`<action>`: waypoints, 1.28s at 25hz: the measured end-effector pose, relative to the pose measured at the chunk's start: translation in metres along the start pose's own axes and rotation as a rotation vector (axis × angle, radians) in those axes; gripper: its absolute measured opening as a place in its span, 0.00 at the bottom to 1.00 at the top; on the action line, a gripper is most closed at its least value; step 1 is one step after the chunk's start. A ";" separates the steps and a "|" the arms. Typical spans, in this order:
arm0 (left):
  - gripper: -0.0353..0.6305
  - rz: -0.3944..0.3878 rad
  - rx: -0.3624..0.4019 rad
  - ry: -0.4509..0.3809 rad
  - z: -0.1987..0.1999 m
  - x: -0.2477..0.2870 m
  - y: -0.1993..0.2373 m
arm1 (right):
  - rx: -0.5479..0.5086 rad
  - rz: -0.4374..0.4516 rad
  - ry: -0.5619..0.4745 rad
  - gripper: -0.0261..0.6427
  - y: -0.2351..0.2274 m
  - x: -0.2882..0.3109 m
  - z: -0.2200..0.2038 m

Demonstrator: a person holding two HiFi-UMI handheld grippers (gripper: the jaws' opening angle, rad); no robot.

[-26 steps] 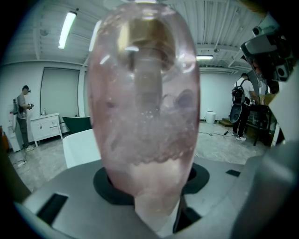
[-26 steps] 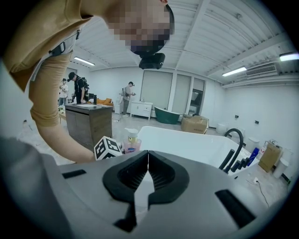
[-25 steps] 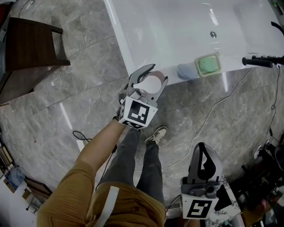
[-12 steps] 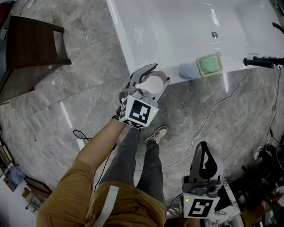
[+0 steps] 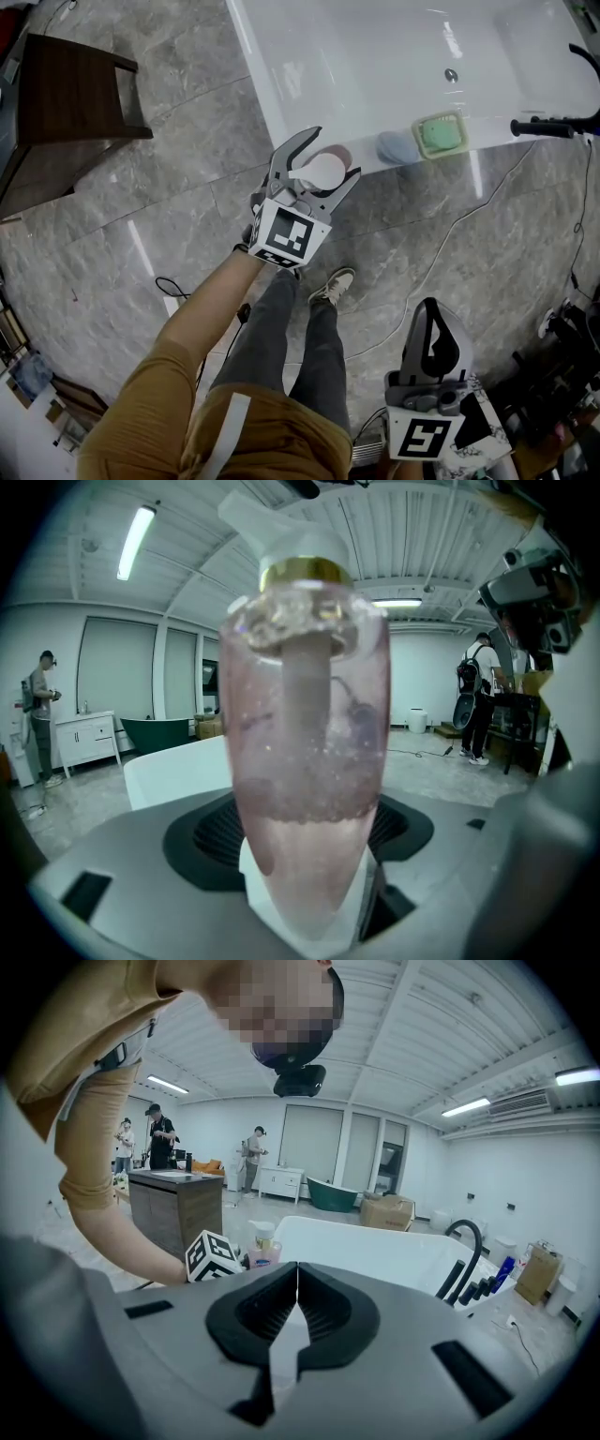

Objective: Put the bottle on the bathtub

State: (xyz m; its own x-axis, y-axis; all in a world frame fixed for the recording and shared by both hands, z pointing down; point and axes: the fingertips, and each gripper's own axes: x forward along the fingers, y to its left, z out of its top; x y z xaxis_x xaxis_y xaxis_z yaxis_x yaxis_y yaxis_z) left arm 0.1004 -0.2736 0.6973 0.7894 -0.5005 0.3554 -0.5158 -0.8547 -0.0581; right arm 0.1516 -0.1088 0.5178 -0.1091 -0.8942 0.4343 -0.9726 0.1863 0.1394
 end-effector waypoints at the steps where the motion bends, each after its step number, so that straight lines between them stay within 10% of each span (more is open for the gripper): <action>1: 0.57 -0.001 0.003 -0.002 0.001 -0.001 0.000 | -0.001 -0.001 -0.001 0.05 0.001 -0.001 0.001; 32: 0.59 0.243 0.051 0.065 0.089 -0.134 -0.007 | -0.100 0.068 -0.228 0.05 0.007 -0.108 0.104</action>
State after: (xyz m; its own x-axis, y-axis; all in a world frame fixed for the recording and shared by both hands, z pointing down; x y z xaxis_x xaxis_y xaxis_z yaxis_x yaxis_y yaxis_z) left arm 0.0283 -0.2126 0.5675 0.6206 -0.6835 0.3841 -0.6689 -0.7172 -0.1955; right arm 0.1350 -0.0536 0.3797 -0.2275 -0.9448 0.2356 -0.9376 0.2779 0.2089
